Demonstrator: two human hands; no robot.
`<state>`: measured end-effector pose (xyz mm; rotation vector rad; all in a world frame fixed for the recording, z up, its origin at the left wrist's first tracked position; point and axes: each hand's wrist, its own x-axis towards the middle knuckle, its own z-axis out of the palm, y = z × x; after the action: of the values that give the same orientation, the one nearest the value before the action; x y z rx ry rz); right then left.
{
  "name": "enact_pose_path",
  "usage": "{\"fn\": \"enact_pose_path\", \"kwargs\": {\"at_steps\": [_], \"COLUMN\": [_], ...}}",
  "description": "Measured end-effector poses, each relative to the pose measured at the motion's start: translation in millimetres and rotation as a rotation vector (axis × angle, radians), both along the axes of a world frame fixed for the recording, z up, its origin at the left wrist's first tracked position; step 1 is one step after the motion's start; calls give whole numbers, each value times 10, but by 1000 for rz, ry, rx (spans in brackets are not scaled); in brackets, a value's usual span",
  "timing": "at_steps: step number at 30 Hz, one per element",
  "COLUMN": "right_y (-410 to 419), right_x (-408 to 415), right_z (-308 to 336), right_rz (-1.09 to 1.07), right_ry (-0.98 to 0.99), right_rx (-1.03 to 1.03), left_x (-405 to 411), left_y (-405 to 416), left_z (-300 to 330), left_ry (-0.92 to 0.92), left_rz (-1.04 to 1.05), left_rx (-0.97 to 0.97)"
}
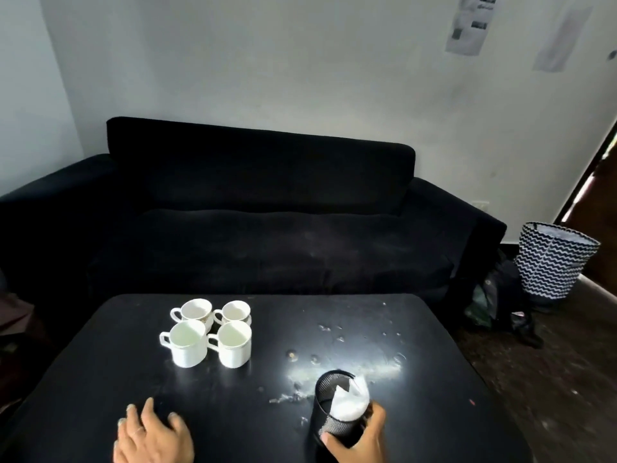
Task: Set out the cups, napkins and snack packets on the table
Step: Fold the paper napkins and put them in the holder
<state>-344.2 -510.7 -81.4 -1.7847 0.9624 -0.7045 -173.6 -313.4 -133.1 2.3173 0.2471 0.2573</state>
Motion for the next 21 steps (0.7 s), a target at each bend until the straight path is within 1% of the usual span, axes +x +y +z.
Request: {"fn": "enact_pose_path", "kwargs": {"at_steps": [3, 5, 7, 11, 12, 15, 21], "right_y": [115, 171, 190, 150, 148, 136, -44], "right_x": [87, 149, 225, 477, 551, 775, 1224], "right_z": [-51, -99, -110, -135, -153, -193, -240], "right_rz": [-73, -85, -59, 37, 47, 41, 39], "right_ry": [-111, -172, -185, -89, -62, 4, 75], "right_rx": [16, 25, 37, 36, 16, -21, -110], "left_x": [38, 31, 20, 23, 24, 38, 50], "left_y": [-46, -35, -32, -17, -21, -53, -71], "left_z": [142, 235, 274, 247, 246, 271, 248], "left_ry": [-36, 21, 96, 130, 126, 98, 84], "left_rz": [63, 55, 55, 21, 37, 76, 90], "left_rx": [20, 28, 33, 124, 118, 91, 148]}}
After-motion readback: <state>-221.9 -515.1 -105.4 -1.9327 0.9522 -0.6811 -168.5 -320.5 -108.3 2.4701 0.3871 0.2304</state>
